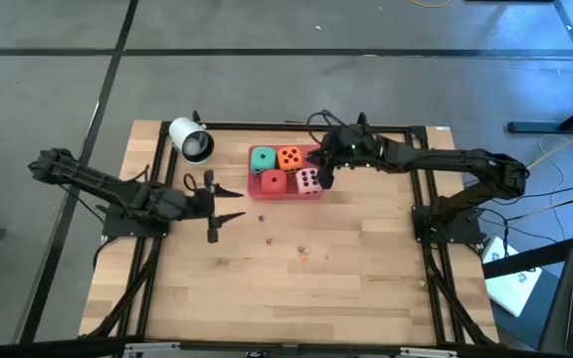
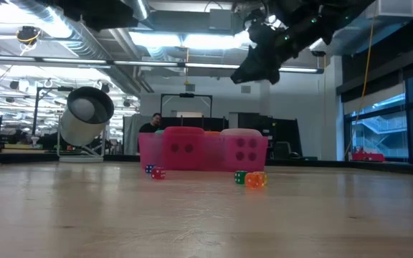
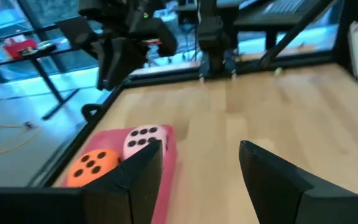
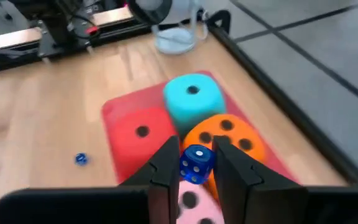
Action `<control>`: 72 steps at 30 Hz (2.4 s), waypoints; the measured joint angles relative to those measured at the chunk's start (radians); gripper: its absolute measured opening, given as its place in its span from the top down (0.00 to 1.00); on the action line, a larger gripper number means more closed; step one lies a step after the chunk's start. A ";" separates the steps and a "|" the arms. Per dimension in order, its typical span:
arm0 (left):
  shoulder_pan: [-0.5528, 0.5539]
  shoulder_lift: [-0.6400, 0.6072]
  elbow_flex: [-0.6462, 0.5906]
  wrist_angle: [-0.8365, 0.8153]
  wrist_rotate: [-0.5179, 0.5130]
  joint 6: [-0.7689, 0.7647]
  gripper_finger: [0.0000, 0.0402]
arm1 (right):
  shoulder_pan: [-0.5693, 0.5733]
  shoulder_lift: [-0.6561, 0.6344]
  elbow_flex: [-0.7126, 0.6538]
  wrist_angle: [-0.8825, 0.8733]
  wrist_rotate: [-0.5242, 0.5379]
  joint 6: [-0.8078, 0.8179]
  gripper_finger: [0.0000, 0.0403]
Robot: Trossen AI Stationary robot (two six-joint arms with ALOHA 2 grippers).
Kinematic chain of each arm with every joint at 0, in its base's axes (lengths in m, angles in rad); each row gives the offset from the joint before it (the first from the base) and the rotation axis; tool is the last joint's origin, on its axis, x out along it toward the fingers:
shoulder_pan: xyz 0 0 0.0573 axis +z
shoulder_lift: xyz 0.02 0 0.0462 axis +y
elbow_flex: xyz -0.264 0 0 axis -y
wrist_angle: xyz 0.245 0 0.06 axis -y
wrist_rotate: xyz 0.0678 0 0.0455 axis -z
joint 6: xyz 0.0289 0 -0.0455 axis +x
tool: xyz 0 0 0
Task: Pick & Place Dice
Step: Put the left small blue dice into the pink bin, then put the small yellow dice into the pink bin
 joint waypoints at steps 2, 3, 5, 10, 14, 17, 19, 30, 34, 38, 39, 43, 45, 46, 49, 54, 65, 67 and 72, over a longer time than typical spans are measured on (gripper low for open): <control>0.026 -0.020 -0.027 0.037 0.044 -0.015 0.48 | -0.021 -0.001 0.029 -0.058 0.000 -0.027 0.82; 0.040 -0.027 -0.039 0.046 0.064 -0.018 0.48 | -0.031 -0.001 0.040 -0.089 0.000 -0.036 0.82; 0.061 -0.034 -0.053 0.048 0.100 -0.025 0.48 | -0.052 0.005 0.055 -0.114 0.000 -0.050 0.82; 0.097 -0.034 -0.053 0.046 0.156 -0.040 0.48 | -0.102 0.056 0.063 -0.144 -0.023 -0.050 0.82; 0.108 -0.034 -0.053 0.065 0.187 -0.043 0.48 | -0.127 0.104 0.063 -0.144 -0.062 -0.050 0.82; 0.108 -0.034 -0.053 0.070 0.192 -0.043 0.48 | -0.135 0.135 0.063 -0.144 -0.062 -0.065 0.82; 0.108 -0.033 -0.053 0.069 0.191 -0.042 0.48 | -0.138 0.155 0.063 -0.144 -0.063 -0.079 0.82; 0.108 -0.033 -0.053 0.069 0.190 -0.044 0.48 | -0.140 0.315 0.228 -0.291 -0.061 -0.166 0.82; 0.108 -0.033 -0.053 0.067 0.190 -0.051 0.48 | -0.140 0.385 0.338 -0.424 -0.042 -0.212 0.82; 0.108 -0.033 -0.053 0.066 0.190 -0.050 0.48 | -0.146 0.452 0.413 -0.521 -0.027 -0.248 0.82; 0.108 -0.033 -0.053 0.066 0.190 -0.050 0.48 | -0.147 0.467 0.427 -0.534 -0.027 -0.251 0.82; 0.108 -0.033 -0.053 0.058 0.190 -0.050 0.48 | -0.153 0.506 0.446 -0.569 0.006 -0.267 0.81; 0.108 -0.033 -0.053 0.059 0.190 -0.050 0.48 | -0.156 0.514 0.446 -0.586 0.017 -0.278 0.82; 0.108 -0.033 -0.053 0.058 0.190 -0.050 0.48 | -0.158 0.516 0.447 -0.591 0.017 -0.282 0.82; 0.108 -0.031 -0.053 0.058 0.189 -0.049 0.48 | -0.162 0.516 0.447 -0.608 0.018 -0.283 0.82; 0.108 -0.011 -0.053 0.058 0.189 -0.047 0.48 | -0.165 0.516 0.447 -0.614 0.018 -0.297 0.82; 0.108 0.035 -0.053 0.069 0.189 -0.055 0.48 | -0.165 0.516 0.447 -0.623 0.014 -0.316 0.74; 0.108 0.035 -0.053 0.074 0.187 -0.050 0.48 | -0.165 0.516 0.447 -0.623 0.014 -0.315 0.70; 0.108 0.034 -0.053 0.088 0.186 -0.038 0.48 | -0.165 0.516 0.447 -0.623 0.014 -0.312 0.59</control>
